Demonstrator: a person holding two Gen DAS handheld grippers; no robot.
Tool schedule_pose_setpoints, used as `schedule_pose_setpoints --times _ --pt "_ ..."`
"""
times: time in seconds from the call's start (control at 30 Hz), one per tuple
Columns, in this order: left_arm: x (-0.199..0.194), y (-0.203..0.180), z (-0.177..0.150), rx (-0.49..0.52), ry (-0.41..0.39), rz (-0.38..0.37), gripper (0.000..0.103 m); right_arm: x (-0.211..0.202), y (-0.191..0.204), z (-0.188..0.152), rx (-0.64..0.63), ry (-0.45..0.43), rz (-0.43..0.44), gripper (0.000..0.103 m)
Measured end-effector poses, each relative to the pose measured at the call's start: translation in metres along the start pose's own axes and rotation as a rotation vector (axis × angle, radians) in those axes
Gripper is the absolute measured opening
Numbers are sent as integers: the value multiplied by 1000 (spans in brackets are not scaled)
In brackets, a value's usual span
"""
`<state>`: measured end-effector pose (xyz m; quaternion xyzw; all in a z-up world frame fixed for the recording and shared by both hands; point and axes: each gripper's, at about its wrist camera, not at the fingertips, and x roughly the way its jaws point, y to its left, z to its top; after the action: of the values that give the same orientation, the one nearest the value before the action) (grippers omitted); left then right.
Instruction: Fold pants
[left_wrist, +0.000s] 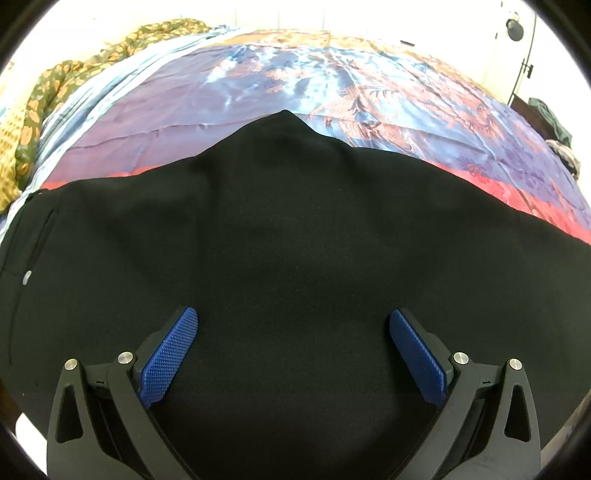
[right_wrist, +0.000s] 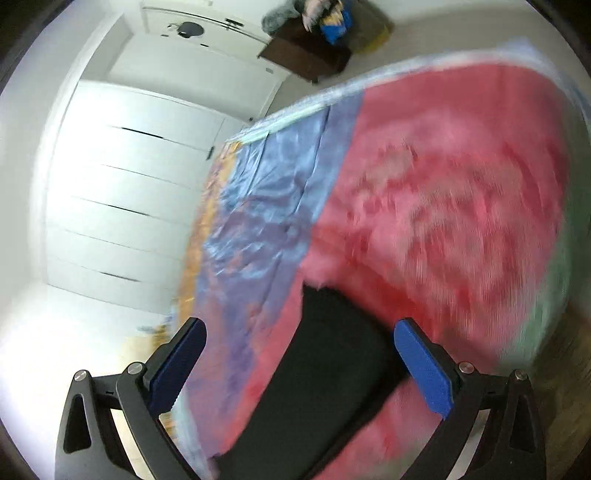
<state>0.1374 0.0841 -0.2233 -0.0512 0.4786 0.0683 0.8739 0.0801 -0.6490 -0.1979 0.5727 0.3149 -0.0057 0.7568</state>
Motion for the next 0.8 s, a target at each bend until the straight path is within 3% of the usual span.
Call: schedule_pose_setpoints --times 0.1,0.27,0.33,0.43,0.6,0.63,0.73,0.8 --pt "0 0 0 0 0 0 103 12 -3 -14 41 80 37 101" --pt "0 1 1 0 5 -3 103 39 -13 -15 18 117 -116 101" --pt "-1 1 1 2 6 -5 102 46 -23 -10 28 108 -120 101" --pt "-1 1 1 3 4 -5 103 49 -39 -2 114 87 -31 102" --pt "0 1 1 3 0 -4 102 54 -43 9 121 132 71 97" --pt "-1 1 0 3 -1 -4 102 57 -42 11 110 147 56 94" --pt "-1 1 0 4 -2 -4 102 65 -36 14 29 203 -127 78" --pt "-1 1 0 4 -2 -5 102 70 -31 15 -11 222 -167 78"
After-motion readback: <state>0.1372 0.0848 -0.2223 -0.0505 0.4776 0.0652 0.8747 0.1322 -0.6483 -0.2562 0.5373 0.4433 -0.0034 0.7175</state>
